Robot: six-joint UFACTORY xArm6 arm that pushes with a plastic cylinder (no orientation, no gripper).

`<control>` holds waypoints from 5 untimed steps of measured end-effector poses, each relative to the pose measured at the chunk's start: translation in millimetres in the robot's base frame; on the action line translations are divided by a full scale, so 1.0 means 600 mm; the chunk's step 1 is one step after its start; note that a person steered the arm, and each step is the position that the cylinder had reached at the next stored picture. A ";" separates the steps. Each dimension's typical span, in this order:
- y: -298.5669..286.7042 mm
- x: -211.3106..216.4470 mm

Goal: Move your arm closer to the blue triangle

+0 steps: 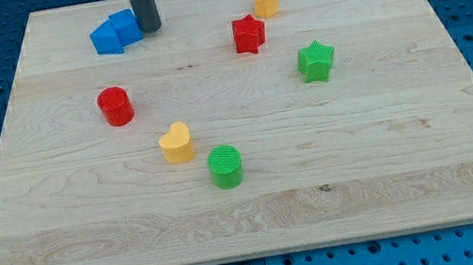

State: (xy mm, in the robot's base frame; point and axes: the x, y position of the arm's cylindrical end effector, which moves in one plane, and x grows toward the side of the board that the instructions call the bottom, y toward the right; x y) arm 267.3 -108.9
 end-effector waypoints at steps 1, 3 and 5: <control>0.007 0.009; -0.003 0.129; -0.248 0.081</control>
State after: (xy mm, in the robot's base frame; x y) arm 316.2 -257.5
